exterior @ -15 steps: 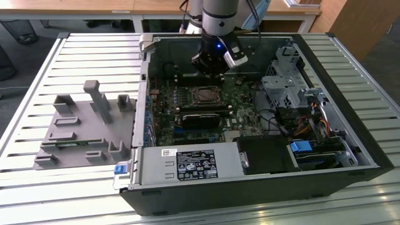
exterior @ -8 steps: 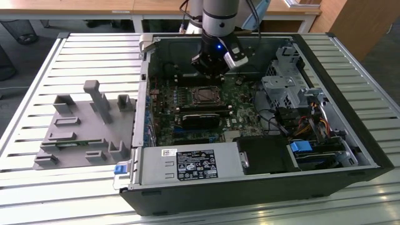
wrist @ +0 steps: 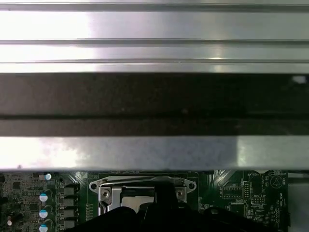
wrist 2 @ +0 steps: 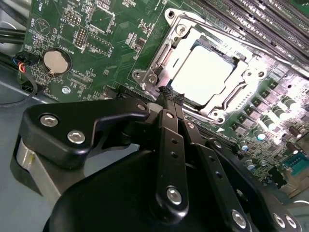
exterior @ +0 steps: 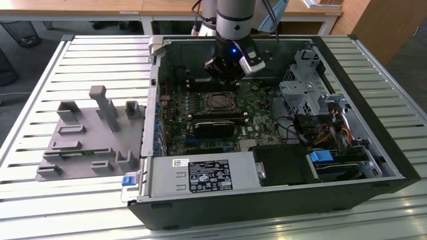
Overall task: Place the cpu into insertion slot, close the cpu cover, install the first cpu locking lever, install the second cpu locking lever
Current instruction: 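Install the second cpu locking lever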
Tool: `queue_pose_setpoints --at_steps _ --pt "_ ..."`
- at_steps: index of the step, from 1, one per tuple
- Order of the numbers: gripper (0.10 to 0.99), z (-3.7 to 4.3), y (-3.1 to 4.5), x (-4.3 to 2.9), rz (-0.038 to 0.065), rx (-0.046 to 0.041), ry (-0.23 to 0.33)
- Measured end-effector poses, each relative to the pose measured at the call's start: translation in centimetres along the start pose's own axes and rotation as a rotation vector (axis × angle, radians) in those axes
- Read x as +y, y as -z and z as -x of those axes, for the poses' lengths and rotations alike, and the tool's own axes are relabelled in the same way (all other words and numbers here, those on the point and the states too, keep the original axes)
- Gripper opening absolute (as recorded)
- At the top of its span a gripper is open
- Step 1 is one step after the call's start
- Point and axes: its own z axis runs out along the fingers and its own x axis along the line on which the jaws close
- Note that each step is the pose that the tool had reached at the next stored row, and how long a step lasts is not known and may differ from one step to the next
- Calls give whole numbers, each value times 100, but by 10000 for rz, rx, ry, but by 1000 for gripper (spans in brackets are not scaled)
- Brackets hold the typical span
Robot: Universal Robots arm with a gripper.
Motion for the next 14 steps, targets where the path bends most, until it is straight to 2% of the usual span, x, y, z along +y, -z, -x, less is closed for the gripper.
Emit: queue_pose_setpoints --at_steps 12,14 --pt "118 2 3 -86 1 -1 0" --pt "118 3 31 -87 4 1 -1"
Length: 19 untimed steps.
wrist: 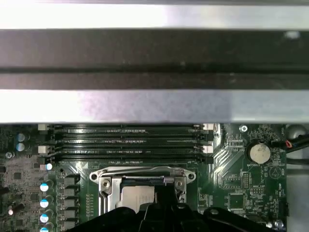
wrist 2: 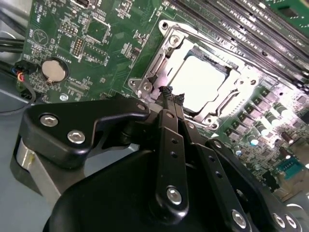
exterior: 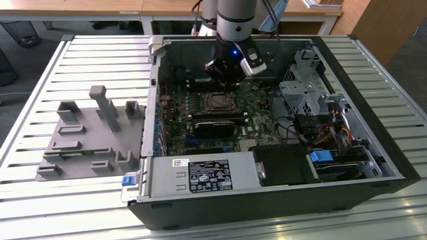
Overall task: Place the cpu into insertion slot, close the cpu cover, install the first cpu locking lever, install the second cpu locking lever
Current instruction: 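Install the second cpu locking lever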
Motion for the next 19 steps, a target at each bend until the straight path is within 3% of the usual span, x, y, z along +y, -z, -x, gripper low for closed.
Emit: queue_pose_setpoints --at_steps 6,9,16,19 --pt "118 4 213 4 8 0 3" --pt "118 4 227 -35 9 0 2" --pt "118 7 231 -216 10 0 3" --pt "118 9 232 -297 96 3 1"
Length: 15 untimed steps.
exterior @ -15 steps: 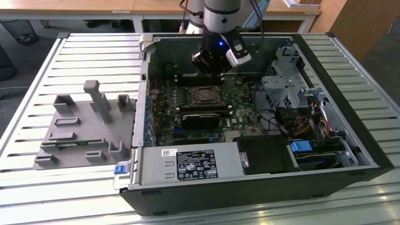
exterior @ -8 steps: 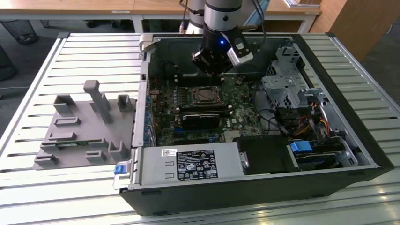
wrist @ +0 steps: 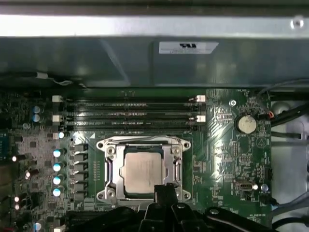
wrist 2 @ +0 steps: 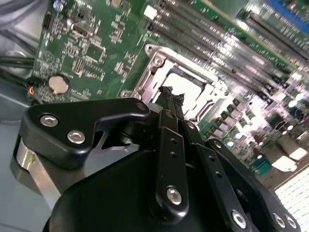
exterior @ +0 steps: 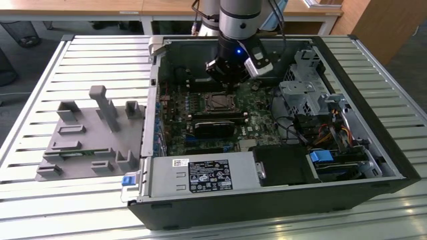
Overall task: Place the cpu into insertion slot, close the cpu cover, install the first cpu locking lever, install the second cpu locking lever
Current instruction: 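Install the second cpu locking lever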
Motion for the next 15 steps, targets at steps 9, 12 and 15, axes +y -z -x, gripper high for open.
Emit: queue_pose_setpoints --at_steps 9,12,15 --pt "118 4 -1 -176 609 27 -13" --pt "118 6 -15 -242 613 45 -14" --pt "118 6 -45 -271 612 99 -18"
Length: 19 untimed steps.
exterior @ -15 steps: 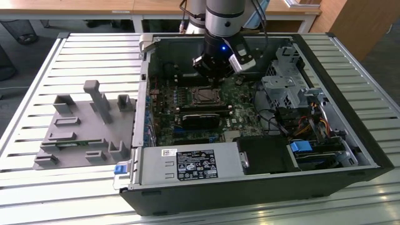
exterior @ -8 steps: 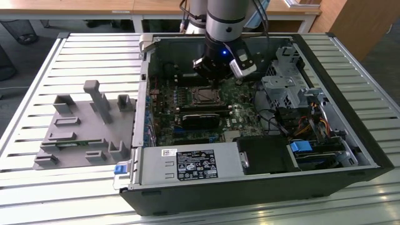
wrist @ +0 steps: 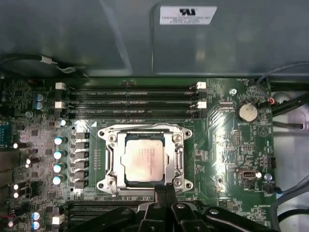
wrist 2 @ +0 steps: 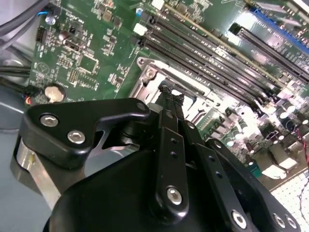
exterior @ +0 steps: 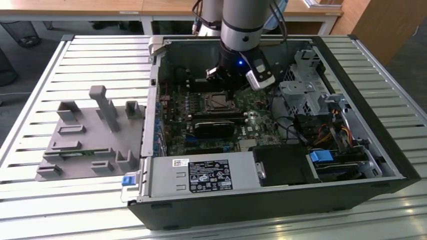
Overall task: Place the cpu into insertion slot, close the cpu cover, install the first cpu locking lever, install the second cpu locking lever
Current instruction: 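Install the second cpu locking lever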
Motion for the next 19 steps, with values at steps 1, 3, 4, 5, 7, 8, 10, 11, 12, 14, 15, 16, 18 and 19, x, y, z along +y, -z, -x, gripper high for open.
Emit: queue_pose_setpoints --at_steps 1,3,4,5,7,8,10,11,12,14,15,16,18,19 --pt "118 0 -7 -9 0 11 -1" --pt "118 1 -14 -24 -1 20 -2" --pt "118 1 -15 -34 -1 21 -2" --pt "118 1 -14 -48 -1 22 -2" --pt "118 2 -12 -78 0 22 -2" --pt "118 3 -11 -97 0 22 -2" --pt "118 2 -10 -130 0 22 -2" --pt "118 -2 -10 -144 -1 22 -3" --pt "118 -15 -12 -148 0 21 -3" --pt "118 -60 -14 -153 0 22 -2" --pt "118 -90 -15 -155 0 22 -2" --pt "118 -122 -16 -156 0 21 -2" --pt "118 -180 -19 -159 1 21 -2" --pt "118 -195 -22 -159 1 21 -2"
